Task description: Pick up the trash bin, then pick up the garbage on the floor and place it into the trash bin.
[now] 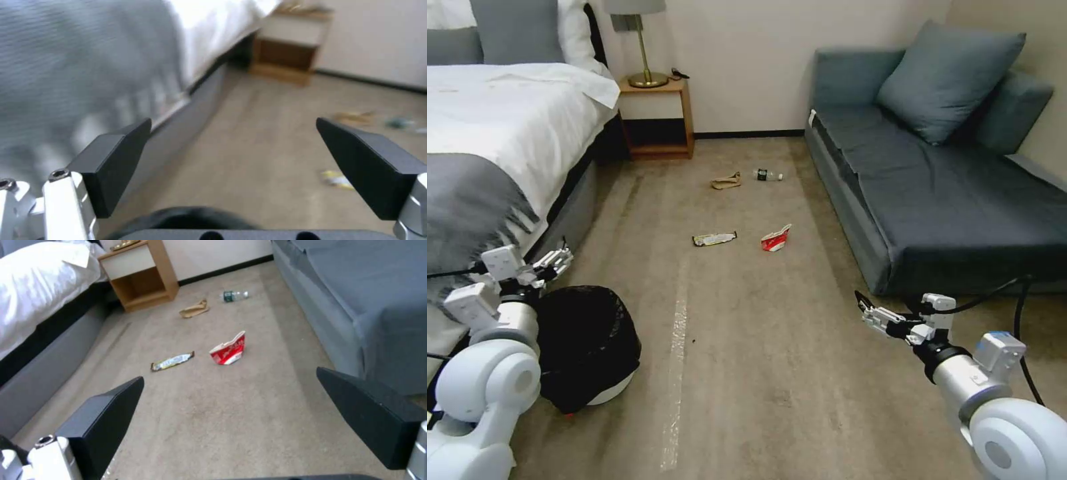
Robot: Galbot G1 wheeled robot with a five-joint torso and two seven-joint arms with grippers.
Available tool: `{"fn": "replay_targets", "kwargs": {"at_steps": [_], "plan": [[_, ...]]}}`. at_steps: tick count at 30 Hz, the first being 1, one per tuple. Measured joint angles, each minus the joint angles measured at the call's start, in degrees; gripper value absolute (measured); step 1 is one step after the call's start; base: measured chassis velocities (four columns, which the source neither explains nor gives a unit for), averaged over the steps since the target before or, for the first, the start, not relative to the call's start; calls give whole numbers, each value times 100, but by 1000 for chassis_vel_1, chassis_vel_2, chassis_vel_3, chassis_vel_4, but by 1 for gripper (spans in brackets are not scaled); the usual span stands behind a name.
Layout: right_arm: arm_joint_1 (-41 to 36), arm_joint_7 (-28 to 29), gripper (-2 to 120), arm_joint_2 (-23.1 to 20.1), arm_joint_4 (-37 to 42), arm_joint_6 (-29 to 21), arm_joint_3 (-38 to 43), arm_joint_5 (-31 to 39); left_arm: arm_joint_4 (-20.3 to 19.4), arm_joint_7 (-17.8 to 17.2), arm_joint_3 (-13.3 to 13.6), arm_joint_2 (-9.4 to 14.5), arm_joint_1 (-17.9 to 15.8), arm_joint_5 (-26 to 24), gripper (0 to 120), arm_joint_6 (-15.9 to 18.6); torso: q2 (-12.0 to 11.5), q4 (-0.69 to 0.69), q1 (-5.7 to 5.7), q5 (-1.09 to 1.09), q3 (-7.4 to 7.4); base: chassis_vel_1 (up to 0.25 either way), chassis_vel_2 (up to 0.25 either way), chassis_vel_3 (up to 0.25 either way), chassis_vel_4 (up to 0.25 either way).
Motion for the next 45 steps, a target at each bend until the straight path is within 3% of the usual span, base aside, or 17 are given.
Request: {"fn": "replay_targets", "kwargs": {"at_steps": [2,14,24,36,45], "plan": [[60,-23,100,6,-71,22,-18,-21,108,-146,-64,98,9,-132,93,92,0,1,0,-3,0,0,0,0,0],[217,-65,100,-25,-278,62,-59,-47,132,-169,-57,61,30,-104,93,104,0,0,0,-1,0,0,0,0,0],[315,-139,100,-39,-457,104,-85,-83,641,-402,-84,180,95,-430,93,556,0,0,0,-2,0,0,0,0,0],[367,-268,100,-8,-641,240,-110,-178,1260,-898,47,30,25,-752,93,1064,0,0,0,-1,0,0,0,0,0],[422,-331,100,36,-746,326,-171,-230,1536,-1010,133,-119,-39,-754,93,1191,0,1,-1,-1,0,0,0,0,0]]}}
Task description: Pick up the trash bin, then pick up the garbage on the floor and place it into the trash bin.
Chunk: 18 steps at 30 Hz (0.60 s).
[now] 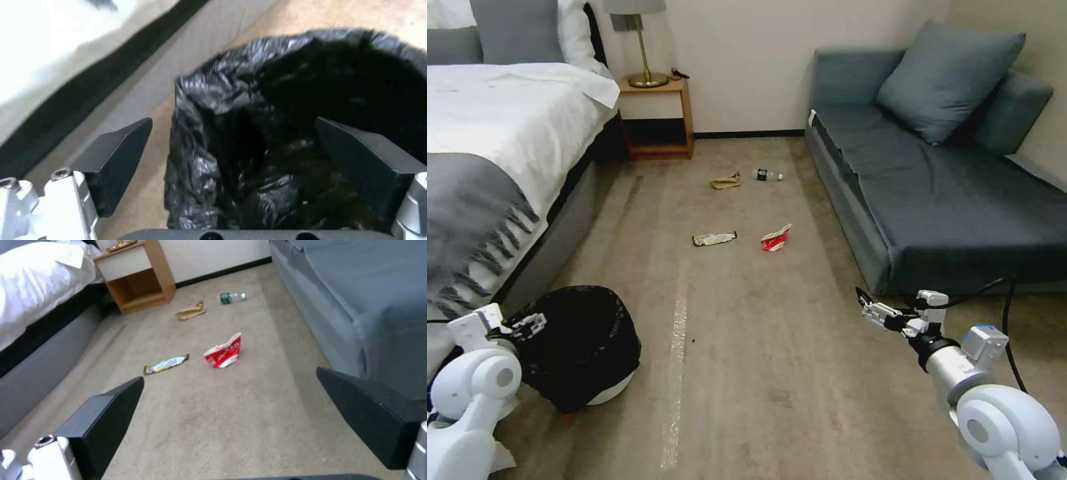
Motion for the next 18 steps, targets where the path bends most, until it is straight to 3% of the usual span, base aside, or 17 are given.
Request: {"fn": "replay_targets", "kwargs": {"at_steps": [8,18], "plan": [[33,-17,100,-16,-28,29,-29,-18,342,-92,65,-96,-118,31,93,33,0,0,0,0,0,0,0,0,0],[-23,-29,100,-73,129,65,32,37,486,-84,102,-261,-192,42,93,-48,0,0,0,0,0,0,0,0,0]]}}
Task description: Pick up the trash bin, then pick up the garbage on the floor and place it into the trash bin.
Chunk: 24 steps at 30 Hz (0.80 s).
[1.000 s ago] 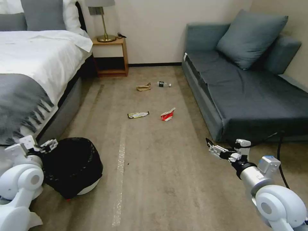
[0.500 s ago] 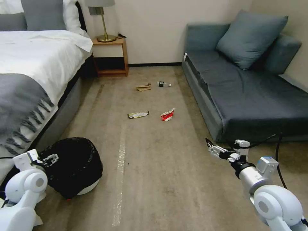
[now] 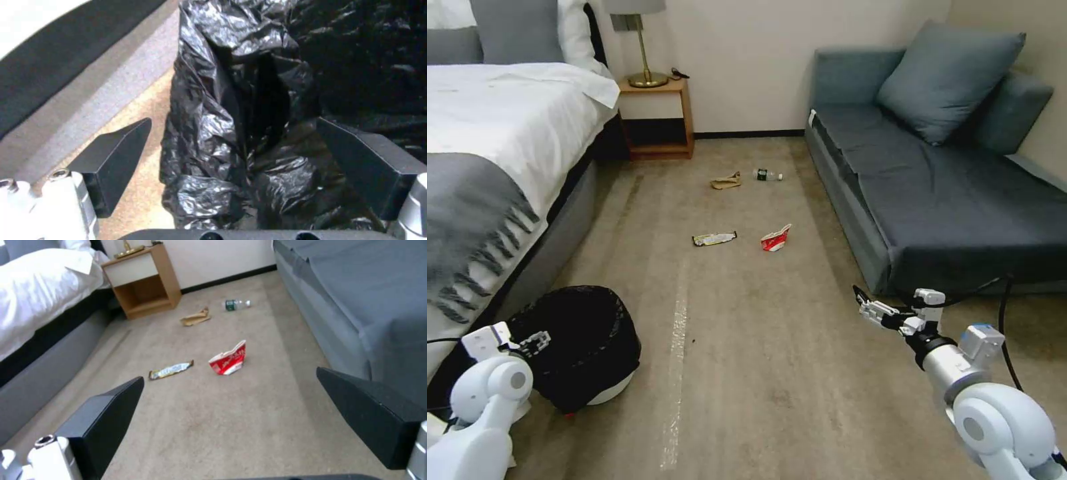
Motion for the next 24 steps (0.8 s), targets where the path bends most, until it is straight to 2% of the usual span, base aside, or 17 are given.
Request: {"fn": "replay_targets", "kwargs": {"at_steps": [9,13,15,17,19,21,23,24], "plan": [[-56,-10,100,5,37,16,8,3,325,-8,23,-29,-159,-4,93,-1,0,0,0,0,0,0,0,0,0],[-66,-10,100,25,54,16,-19,3,516,19,45,-19,-283,-46,79,-2,0,0,0,0,0,0,0,0,0],[-75,-10,100,29,65,16,-23,3,543,31,49,-19,-304,-60,77,-1,0,0,0,0,0,0,0,0,0],[-83,-9,100,34,130,6,-20,57,633,69,56,-26,-342,-114,66,6,0,-1,0,0,0,0,0,0,0],[-73,-7,100,34,161,-5,-11,89,681,77,57,-34,-353,-119,63,2,0,0,0,0,0,0,0,0,0],[-35,1,100,27,184,-26,6,119,779,95,51,-56,-359,-94,53,-52,0,1,0,9,-1,0,0,0,0],[-29,3,100,26,174,-34,9,123,824,130,49,-81,-349,-37,43,-103,2,2,0,9,-1,0,0,0,0],[-29,3,100,26,174,-34,9,123,824,130,49,-81,-349,-37,43,-103,2,2,0,9,-1,0,0,0,0]]}}
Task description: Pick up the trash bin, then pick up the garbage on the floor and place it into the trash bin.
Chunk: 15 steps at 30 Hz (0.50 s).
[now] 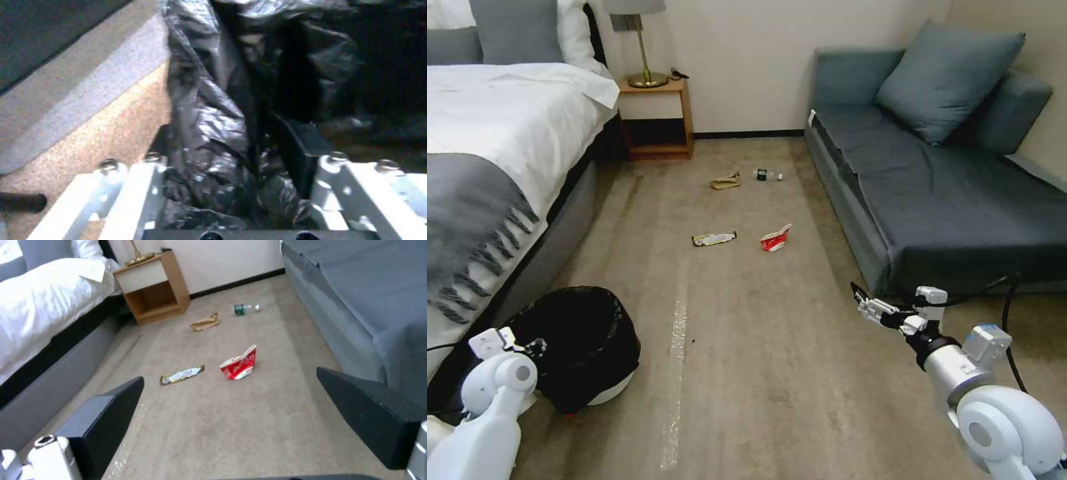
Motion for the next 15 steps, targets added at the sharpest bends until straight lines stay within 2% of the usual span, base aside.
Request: {"fn": "replay_targets", "kwargs": {"at_steps": [2,8,12,15], "plan": [[0,2,100,13,-43,-3,-11,-7,19,70,-1,-19,31,58,33,-53,0,-1,0,0,0,0,0,0,0],[32,1,100,41,-95,-9,-72,-33,37,240,-11,-52,114,188,21,-185,1,-2,0,-1,-1,0,0,0,0],[48,-4,100,45,-131,-9,-89,-37,33,356,-35,-58,178,259,18,-332,1,-2,0,-4,-1,0,0,0,0],[44,-10,100,40,-156,-8,-91,-38,-17,392,-56,-60,205,284,16,-445,0,-2,0,-14,0,0,0,0,0]]}}
